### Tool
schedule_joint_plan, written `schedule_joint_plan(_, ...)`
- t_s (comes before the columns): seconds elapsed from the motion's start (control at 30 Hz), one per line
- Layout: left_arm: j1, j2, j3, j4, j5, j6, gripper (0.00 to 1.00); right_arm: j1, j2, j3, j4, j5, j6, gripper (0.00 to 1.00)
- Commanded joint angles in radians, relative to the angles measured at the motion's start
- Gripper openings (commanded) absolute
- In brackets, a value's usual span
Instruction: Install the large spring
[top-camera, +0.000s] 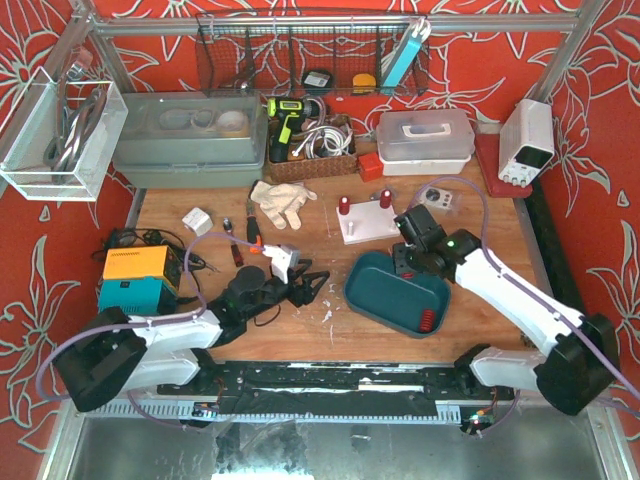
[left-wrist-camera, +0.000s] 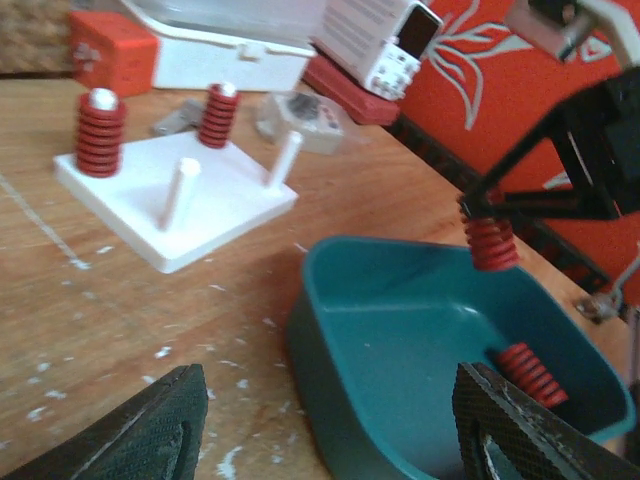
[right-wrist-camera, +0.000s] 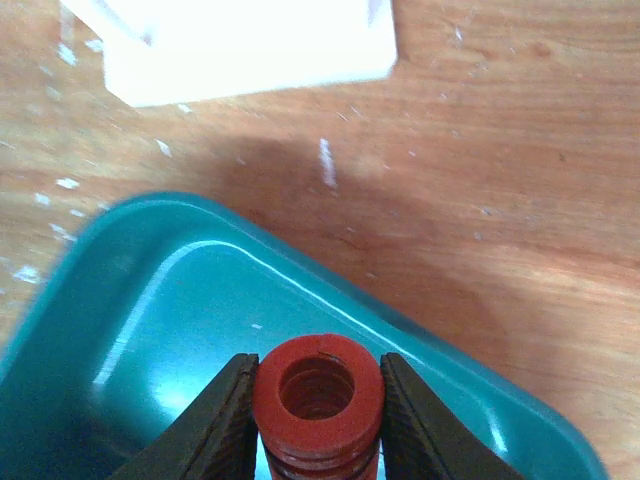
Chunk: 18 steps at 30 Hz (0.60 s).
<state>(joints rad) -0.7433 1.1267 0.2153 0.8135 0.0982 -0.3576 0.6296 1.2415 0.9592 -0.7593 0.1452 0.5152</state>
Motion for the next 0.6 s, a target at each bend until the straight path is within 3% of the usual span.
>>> schedule_joint_plan(0.0,-0.038,0.046,0.056,0.070,0.105,0.027,0.68,0.024,-0.109,-0.045,0.135,-0.078,0.115,0.02)
schedule_joint_plan(0.27,-0.109,0.084,0.066,0.129,0.136,0.069,0.74,0.125,-0.225,-0.152,0.424,-0.144,0.205,0.01)
schedule_joint_plan(0.57,-0.114,0.117,0.083,0.124,0.148,0.066,0.78,0.300,-0.164,-0.129,0.534,-0.093,0.254,0.00)
